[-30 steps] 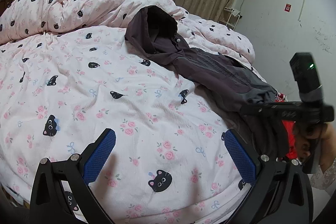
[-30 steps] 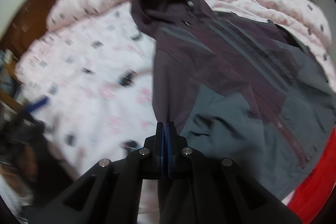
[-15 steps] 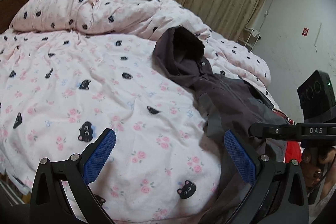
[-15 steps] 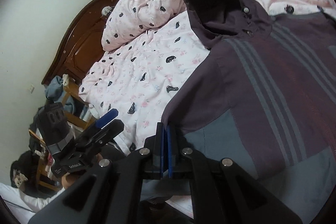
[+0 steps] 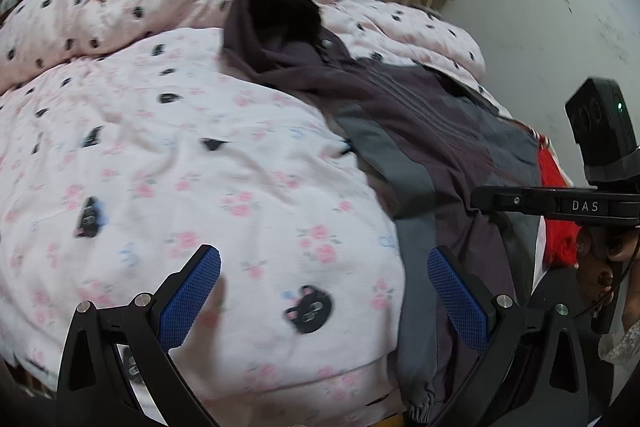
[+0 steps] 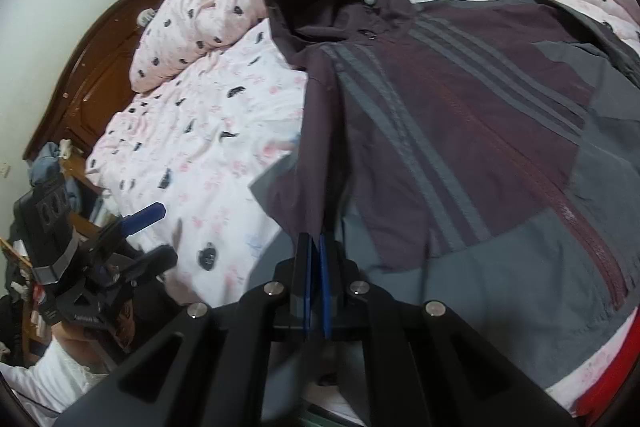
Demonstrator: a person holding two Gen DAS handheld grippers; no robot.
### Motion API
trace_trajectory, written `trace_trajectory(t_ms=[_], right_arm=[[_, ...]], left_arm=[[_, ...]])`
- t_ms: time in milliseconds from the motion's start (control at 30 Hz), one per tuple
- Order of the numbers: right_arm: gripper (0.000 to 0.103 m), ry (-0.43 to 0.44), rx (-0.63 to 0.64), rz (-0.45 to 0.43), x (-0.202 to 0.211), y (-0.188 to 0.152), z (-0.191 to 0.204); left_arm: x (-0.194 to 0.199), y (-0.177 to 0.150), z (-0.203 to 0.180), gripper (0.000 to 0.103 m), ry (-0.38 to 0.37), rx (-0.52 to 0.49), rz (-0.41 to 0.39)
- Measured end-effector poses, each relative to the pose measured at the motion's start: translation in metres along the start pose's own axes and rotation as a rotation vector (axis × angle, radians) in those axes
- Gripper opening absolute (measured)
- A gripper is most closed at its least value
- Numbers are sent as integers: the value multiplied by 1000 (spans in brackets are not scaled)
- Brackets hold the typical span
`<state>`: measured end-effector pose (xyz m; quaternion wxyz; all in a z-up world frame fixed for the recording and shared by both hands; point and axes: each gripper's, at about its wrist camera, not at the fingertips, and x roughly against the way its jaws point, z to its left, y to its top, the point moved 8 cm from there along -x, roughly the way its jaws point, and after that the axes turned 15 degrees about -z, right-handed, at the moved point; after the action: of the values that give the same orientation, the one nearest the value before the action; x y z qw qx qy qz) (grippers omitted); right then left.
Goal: Fold clothes
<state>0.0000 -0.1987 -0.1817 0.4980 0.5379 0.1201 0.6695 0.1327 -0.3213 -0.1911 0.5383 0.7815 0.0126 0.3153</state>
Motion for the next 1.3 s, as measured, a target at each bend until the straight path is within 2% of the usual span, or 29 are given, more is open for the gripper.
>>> trace_trajectory(t_ms=[267, 467, 533, 700, 767, 833, 933, 1067, 1133, 1300], right_arm=[[5, -6, -1, -10, -1, -3, -8], [4, -4, -7, -10, 3, -4, -15], [5, -1, -12, -11, 4, -5, -18], [5, 12, -25, -12, 4, -6, -23], [5, 16, -24, -9, 4, -6, -24], [5, 19, -21, -6, 3, -6, -25], [5, 25, -18, -2, 2, -6, -27], [5, 28, -29, 1, 1, -7, -30], [5, 30, -35, 1, 1, -7, -32], [5, 34, -43, 1, 0, -6, -34]], left_arm=[[-43, 16, -48, 103, -188, -48, 33], [-65, 22, -41, 102, -310, 181, 74], [-68, 24, -38, 102, -322, 217, 77], [-76, 26, -48, 101, -367, 223, 79], [-80, 25, -53, 94, -389, 224, 88], [-83, 25, -59, 78, -416, 231, 98], [-82, 23, -67, 65, -449, 212, 109], [-83, 23, -69, 58, -447, 206, 111], [-83, 23, -67, 46, -440, 212, 105], [-81, 27, -64, 29, -438, 212, 85]])
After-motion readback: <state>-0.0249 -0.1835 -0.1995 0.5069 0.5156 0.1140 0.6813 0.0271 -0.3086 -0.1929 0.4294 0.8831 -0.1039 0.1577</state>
